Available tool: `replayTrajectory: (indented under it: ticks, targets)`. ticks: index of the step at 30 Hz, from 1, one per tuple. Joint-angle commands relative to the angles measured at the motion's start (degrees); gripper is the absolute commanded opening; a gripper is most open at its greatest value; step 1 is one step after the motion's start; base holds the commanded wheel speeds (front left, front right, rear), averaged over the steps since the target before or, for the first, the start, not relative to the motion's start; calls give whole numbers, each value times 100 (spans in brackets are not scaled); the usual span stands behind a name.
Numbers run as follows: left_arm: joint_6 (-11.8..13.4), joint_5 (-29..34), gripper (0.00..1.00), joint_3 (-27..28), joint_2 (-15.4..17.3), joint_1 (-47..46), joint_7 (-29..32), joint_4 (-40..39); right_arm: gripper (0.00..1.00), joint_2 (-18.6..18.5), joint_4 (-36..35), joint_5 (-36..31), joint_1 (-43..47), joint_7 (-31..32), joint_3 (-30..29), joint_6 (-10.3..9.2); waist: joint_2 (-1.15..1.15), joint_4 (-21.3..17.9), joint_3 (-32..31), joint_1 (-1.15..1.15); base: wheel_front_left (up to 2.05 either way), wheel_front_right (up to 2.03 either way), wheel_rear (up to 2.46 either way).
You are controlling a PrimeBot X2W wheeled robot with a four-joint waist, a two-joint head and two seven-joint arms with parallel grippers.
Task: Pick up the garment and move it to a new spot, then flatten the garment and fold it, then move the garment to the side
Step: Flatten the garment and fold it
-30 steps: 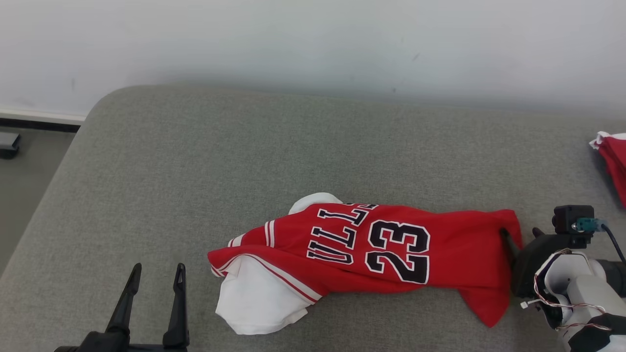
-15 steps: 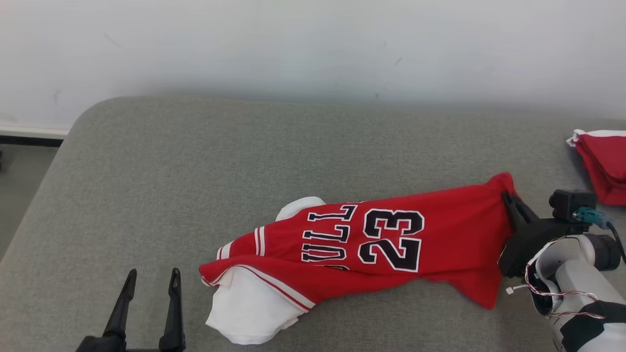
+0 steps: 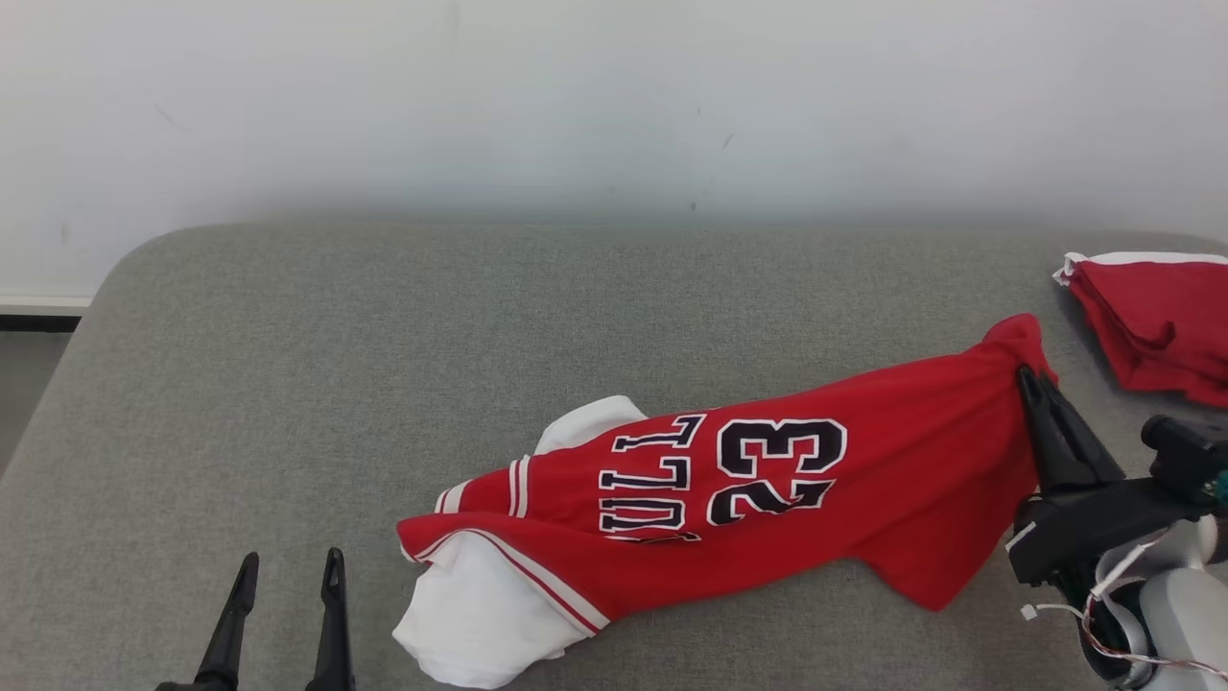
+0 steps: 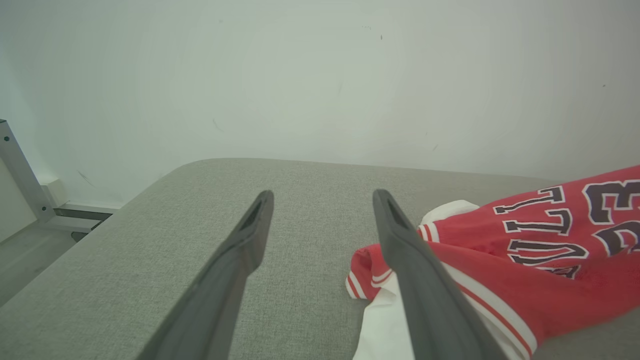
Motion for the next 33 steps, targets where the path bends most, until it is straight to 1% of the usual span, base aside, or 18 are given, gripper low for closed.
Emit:
replayTrajectory:
  ticks: [1,5,7,10,14,17,20,24,27,33]
  targets:
    - [-32,35,100,13,-22,63,-18,-19,0,79,-529,-146,269,173,-225,-13,0,-6,18,0,0,0,0]
    - [-37,24,100,-9,-35,31,-18,-13,0,298,-1658,-425,670,668,-683,-13,0,26,47,0,0,0,0]
    - [-39,13,100,-29,-41,7,-18,5,0,415,-2021,-500,784,912,-867,-13,0,62,65,0,0,0,0]
    - [-32,-5,100,-88,-47,-74,-18,61,0,532,-2322,-630,856,1212,-1002,-13,0,169,81,0,0,0,0]
    - [-27,-31,100,-125,-53,-116,-17,94,0,586,-2361,-708,786,1386,-1014,-13,0,277,102,0,0,0,0]
    - [-29,-57,100,-207,-63,-154,-17,117,0,504,-2045,-814,487,1478,-932,-13,0,403,158,0,0,0,0]
    - [-31,-80,100,-253,-68,-218,-17,146,0,416,-1533,-865,94,1465,-800,-13,0,489,238,0,0,0,0]
    - [-34,-94,100,-353,-68,-345,-17,189,0,263,-679,-956,-581,1310,-602,-13,0,639,375,0,0,0,0]
    - [-35,-117,100,-464,-69,-485,-18,238,0,154,121,-1051,-1089,1204,-432,-13,0,763,498,0,0,0,0]
    - [-35,-187,100,-668,-69,-740,-17,319,0,31,1558,-1199,-2087,696,-293,-13,0,1008,724,0,0,0,0]
